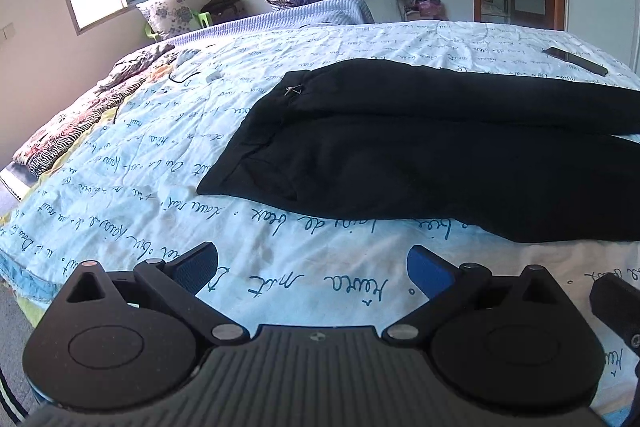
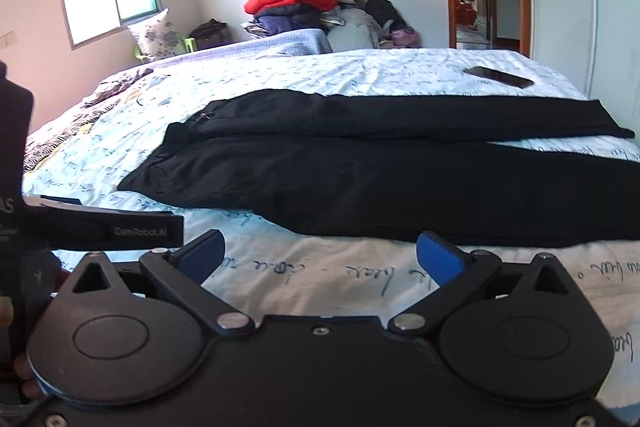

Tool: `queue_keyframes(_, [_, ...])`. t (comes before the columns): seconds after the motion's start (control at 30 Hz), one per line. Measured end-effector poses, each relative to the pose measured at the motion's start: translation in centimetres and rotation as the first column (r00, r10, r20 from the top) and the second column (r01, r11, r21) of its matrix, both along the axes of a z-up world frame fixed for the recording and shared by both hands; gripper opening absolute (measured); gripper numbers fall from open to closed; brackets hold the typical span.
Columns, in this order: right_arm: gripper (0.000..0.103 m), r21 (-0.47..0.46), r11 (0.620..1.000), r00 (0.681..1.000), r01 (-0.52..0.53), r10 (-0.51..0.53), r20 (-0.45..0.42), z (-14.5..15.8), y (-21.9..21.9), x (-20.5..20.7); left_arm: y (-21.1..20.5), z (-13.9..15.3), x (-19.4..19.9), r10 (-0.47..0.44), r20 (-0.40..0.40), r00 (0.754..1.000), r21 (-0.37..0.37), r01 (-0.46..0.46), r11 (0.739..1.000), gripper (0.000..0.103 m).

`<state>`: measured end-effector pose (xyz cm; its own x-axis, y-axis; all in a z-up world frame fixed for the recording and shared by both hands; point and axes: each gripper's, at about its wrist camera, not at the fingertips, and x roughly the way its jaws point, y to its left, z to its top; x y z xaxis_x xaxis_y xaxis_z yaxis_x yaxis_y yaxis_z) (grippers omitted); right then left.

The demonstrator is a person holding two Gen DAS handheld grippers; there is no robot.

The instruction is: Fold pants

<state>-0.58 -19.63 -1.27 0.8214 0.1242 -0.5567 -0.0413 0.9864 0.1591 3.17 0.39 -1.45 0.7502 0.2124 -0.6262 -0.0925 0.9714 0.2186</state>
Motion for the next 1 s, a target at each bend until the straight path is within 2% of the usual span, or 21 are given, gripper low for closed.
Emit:
queue_keyframes(0.17, [0.103, -0.008, 1.000, 1.000, -0.012, 0.012, 0.016, 0.2, 0.0, 0.4, -0.3, 0.2, 0.8, -0.014, 0.014, 1.000, 0.035, 0.013, 0.999, 0.102])
queue_keyframes(0.33, [0.103, -0.003, 0.998, 0.998, -0.055, 0.055, 0.019, 0.6, -0.2, 0.9, -0.1, 0.3, 1.8, -0.012, 0.007, 1.000, 0.009, 0.012, 1.000, 0.102])
queue_keyframes(0.53, [0.103, 0.013, 0.993, 0.993, -0.118, 0.118, 0.031, 0.8, 0.0, 2.7, 0.6, 0.3, 3.2, -0.008, -0.001, 1.000, 0.019, 0.008, 1.000, 0.102])
queue_keyframes(0.87, [0.103, -0.003, 0.991, 0.991, -0.135, 0.135, 0.023, 1.4, 0.9, 6.9, 2.8, 0.4, 8.0, 0.024, -0.036, 0.999, 0.006, -0.024, 1.000, 0.102])
queue_keyframes(1.0, [0.103, -0.049, 0.989, 0.990, -0.138, 0.139, 0.016, 1.5, 1.4, 8.7, 3.3, 0.4, 9.9, 0.034, -0.048, 0.998, -0.003, -0.034, 0.999, 0.102])
